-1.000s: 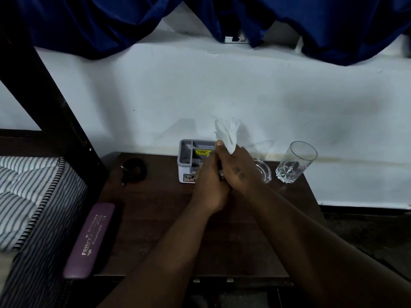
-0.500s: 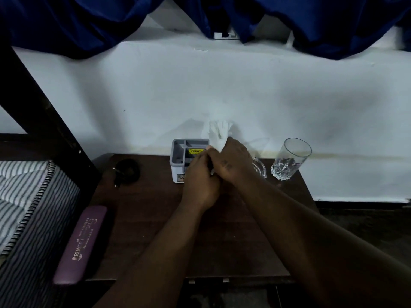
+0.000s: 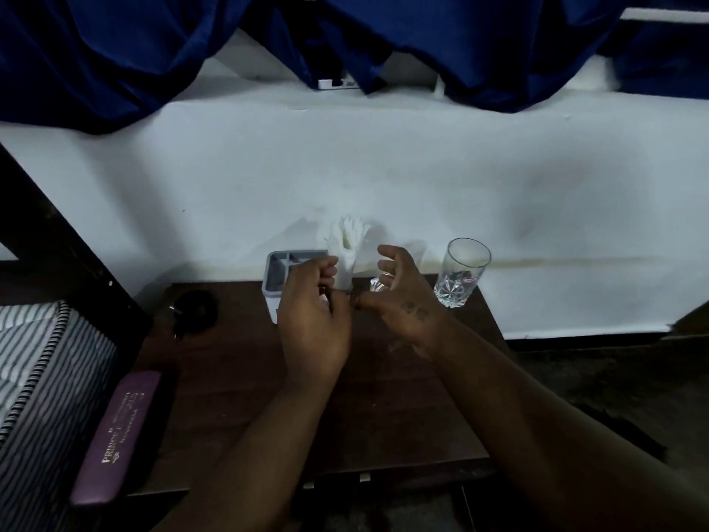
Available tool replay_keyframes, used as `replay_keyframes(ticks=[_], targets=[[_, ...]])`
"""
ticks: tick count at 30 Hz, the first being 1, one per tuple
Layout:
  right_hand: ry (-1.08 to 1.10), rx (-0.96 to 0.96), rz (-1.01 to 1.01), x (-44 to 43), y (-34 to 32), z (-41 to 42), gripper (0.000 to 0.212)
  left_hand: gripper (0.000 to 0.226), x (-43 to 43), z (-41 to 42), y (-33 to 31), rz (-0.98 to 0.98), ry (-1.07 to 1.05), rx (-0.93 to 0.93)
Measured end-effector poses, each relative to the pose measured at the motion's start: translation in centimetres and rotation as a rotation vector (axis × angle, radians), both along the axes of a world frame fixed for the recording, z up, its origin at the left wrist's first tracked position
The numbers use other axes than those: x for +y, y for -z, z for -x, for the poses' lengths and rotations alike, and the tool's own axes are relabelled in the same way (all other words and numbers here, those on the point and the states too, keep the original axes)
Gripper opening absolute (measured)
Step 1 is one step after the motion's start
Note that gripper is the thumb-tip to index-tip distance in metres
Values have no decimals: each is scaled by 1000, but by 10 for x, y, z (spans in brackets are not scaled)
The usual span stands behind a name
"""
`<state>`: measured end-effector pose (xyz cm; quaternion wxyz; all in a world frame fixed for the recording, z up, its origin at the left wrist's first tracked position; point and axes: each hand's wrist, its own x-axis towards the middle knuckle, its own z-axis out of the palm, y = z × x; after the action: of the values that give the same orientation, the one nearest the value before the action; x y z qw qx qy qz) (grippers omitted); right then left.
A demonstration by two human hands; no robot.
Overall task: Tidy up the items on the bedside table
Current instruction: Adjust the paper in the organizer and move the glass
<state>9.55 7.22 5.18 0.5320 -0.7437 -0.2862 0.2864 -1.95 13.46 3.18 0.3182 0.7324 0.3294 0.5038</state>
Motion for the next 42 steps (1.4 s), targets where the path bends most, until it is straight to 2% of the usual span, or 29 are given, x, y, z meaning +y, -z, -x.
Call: replay_keyframes(ticks=[4,7,9,12,18,21,24,29,34,42], targets=[[47,2,-40,-26,0,0,75,43,-25,-10,4,-14,154,29],[83,40,-74,-43,1,-8,56,47,-35,-26,10,109,242,68],[128,-18,-65,-55,3,-21,44,42,-40,-43,7,197,311,103],[232,-128,-7,-73,8,-45,37,35,-45,-71,5,274,382,197],[421,-199,56,-95,28,-86,42,46,-46,-125,12,379,447,327],[472,-250,83,-99,32,-101,52,60,-45,-144,19,396,444,372],[456,-292,96,-98,33,-117,68,67,-40,-159,20,402,457,443],[320,-281,68,-89,36,-132,85,62,-24,-176,38,487,459,383],[334,-326,18,-83,43,-133,74,49,-31,-178,41,478,483,317],[337,-331,-19,-81,39,-131,77,59,-35,-168,28,468,528,277]])
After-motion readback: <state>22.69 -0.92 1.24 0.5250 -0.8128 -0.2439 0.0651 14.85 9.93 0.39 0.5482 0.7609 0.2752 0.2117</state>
